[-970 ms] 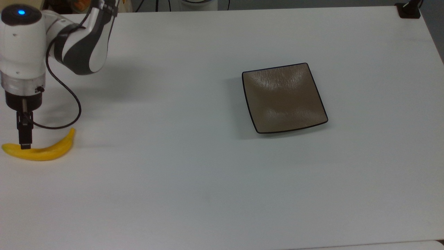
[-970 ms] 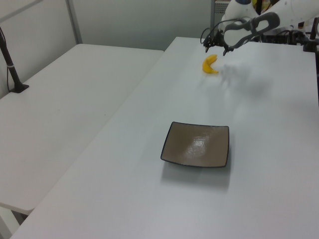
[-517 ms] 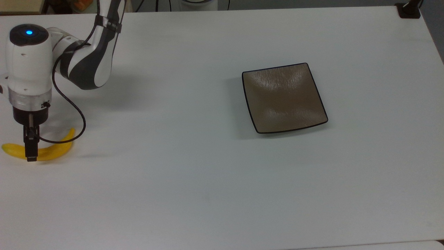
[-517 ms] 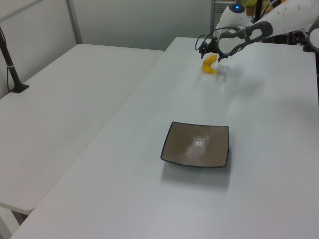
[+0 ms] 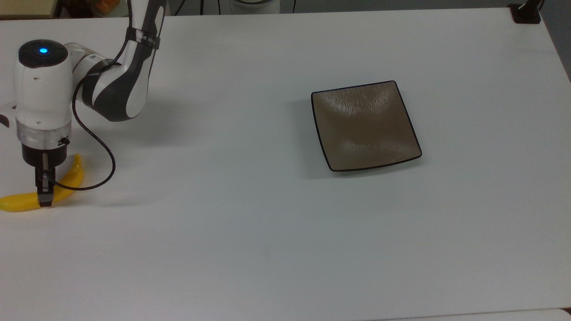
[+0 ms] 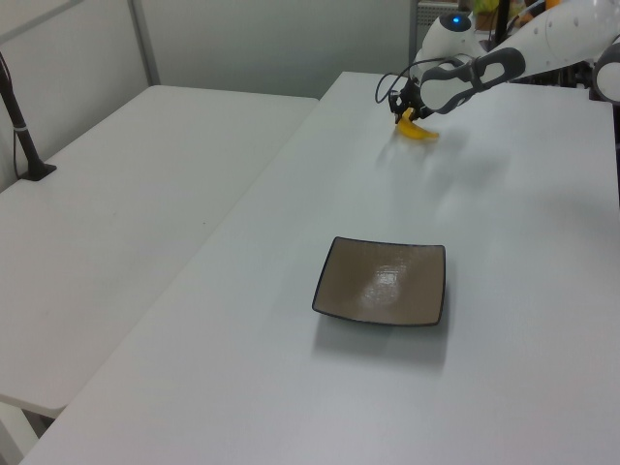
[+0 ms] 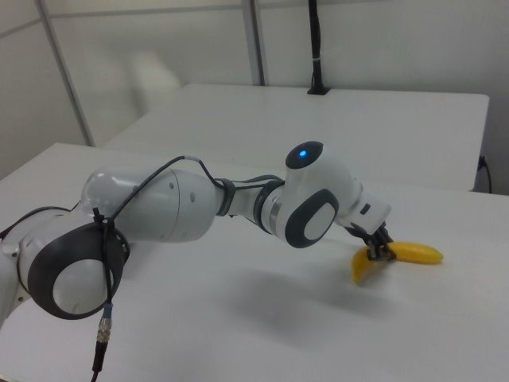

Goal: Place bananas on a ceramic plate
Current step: 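Lower the gripper onto the banana and close it around the middle, then lift the banana and carry it over the brown square plate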

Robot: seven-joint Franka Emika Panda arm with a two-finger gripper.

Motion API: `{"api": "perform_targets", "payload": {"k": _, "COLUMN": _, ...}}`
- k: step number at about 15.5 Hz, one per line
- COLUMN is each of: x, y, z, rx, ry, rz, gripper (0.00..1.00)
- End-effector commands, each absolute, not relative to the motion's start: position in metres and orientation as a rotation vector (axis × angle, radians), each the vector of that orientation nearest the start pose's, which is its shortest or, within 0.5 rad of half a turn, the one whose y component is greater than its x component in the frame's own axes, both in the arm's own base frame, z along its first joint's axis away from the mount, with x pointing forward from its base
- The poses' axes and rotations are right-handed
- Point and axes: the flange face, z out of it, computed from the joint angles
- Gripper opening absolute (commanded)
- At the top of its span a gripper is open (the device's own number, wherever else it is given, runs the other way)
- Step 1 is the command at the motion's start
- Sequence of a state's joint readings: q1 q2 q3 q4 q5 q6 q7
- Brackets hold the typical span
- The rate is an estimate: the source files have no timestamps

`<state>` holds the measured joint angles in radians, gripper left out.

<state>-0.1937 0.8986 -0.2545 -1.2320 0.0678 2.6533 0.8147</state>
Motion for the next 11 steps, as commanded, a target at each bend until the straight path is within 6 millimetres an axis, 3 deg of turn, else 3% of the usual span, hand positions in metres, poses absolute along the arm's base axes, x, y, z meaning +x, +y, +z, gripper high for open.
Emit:
{"api": "perform_targets", "payload": {"k": 1, "x": 0.749, "y": -0.28, "z": 0.303, "rx": -2.509, "ry": 1.678, "rz": -0.883, "gripper": 0.26}}
{"api": "perform_targets", "payload": {"k": 5, "x": 0.741, "y": -0.278, "z": 0.328, "rx": -2.538, "ry": 1.644, "rz": -0.855, "gripper": 0.26}}
{"api": "perform_targets", "payload": {"k": 11, "x": 0.726, "y": -0.24, "z": 0.379, "rx": -2.676, "ry": 1.479, "rz": -0.485, "gripper": 0.26}}
